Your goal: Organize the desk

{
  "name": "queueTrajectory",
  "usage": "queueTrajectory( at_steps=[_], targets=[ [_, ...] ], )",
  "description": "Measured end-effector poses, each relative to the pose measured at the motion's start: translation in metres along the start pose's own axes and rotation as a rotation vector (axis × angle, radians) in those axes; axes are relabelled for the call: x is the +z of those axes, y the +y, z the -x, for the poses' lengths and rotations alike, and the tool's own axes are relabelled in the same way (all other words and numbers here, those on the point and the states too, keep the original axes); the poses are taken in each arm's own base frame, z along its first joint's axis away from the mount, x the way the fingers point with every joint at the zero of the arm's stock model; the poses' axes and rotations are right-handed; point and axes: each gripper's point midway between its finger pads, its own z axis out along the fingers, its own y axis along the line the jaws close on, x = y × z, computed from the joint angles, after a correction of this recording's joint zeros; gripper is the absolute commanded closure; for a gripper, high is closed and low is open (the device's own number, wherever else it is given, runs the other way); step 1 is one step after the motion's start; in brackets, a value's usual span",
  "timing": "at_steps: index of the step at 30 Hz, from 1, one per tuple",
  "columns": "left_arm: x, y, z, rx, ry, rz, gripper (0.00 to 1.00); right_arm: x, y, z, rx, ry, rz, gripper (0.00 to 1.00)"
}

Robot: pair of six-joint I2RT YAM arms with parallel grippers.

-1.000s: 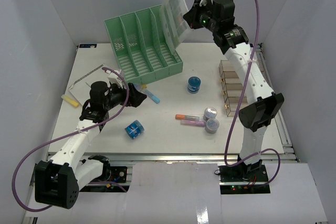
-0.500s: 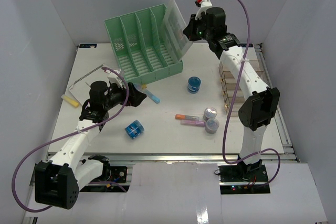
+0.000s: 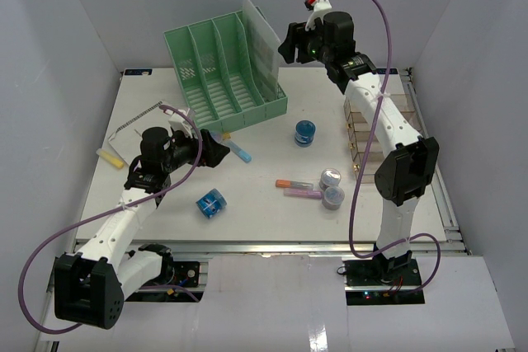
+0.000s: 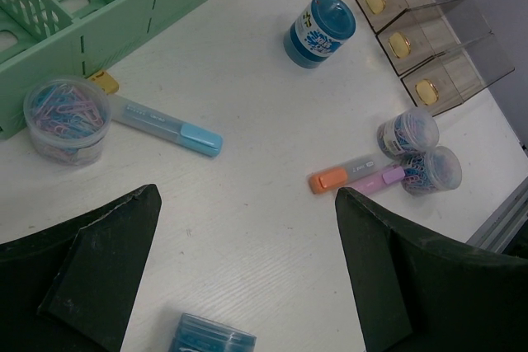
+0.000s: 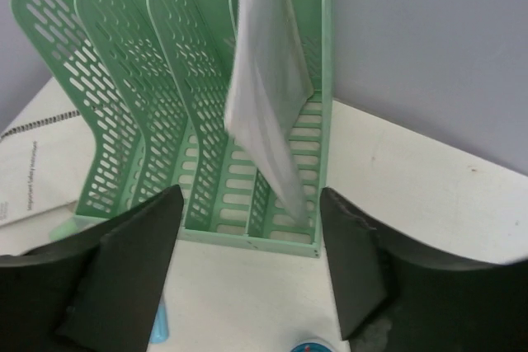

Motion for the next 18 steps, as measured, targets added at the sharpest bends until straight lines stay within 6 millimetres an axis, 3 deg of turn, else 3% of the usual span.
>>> queueTrajectory(
  at_steps=[6,10,15,18],
  targets=[
    [0.0,0.004,0.001,0.0,-0.006,0.021,0.02,0.0,0.002,0.0,-0.024,0.001,0.018,0.04],
    [0.0,0.011,0.002,-0.008,-0.008,0.066,0.02,-0.007,0.013,-0.007,-0.083,0.014,0.126,0.02],
    [0.002,0.035,0.003,-0.034,0.02,0.184,0.02,-0.062,0.038,-0.054,-0.193,0.087,0.388,0.02],
    [0.002,0.072,0.002,-0.058,0.05,0.32,0.03,-0.113,0.058,-0.103,-0.245,0.134,0.545,0.02]
  ],
)
